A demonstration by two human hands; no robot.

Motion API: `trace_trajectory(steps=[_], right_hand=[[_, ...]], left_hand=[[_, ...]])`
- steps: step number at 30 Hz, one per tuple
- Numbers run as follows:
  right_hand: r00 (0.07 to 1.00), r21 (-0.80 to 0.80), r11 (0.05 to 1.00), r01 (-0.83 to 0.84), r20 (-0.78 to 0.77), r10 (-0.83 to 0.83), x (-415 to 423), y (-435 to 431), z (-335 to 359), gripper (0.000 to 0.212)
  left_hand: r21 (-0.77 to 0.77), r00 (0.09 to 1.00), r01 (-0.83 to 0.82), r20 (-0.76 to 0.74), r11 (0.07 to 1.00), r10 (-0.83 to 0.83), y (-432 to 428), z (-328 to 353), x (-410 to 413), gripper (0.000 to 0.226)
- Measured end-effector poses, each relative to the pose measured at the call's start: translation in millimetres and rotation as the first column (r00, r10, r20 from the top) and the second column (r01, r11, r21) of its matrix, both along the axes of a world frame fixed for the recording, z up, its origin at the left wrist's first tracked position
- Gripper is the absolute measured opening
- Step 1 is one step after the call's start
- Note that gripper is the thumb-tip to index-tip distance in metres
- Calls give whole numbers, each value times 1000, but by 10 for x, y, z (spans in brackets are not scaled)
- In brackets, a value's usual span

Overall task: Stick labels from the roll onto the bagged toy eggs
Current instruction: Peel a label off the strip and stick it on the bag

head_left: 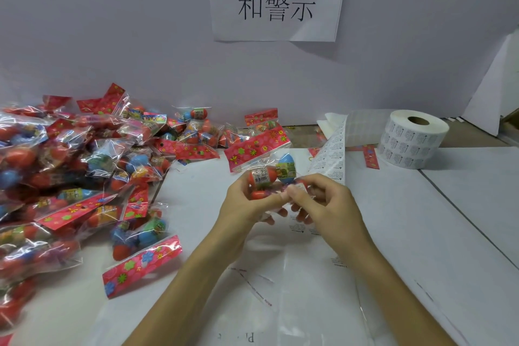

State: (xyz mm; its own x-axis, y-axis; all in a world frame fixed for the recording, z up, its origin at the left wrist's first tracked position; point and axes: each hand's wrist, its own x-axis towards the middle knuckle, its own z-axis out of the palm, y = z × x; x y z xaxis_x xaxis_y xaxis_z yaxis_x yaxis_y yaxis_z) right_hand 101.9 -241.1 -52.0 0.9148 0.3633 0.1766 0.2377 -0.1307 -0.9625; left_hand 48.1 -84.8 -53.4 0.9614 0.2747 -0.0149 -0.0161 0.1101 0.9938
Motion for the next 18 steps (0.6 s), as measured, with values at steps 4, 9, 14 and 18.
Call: trace_trajectory(steps=[4,9,14,18], right_hand=[[996,56,997,-50,-70,54,53,-38,30,14],[990,55,995,-83,-111,89,72,-41,45,19],[993,63,995,-78,-80,83,35,-18,36,14],[997,49,997,-64,-38,66,38,-11,18,15]], left_hand=[[-20,1000,15,-7,1000,-15,15,3,5,51],[-57,1000,27,-7,998,-28,17,27,0,67],[-60,1000,5,-3,998,-5,-1,16,7,62],[-30,999,-35,15,999,35,-15,-17,15,35]])
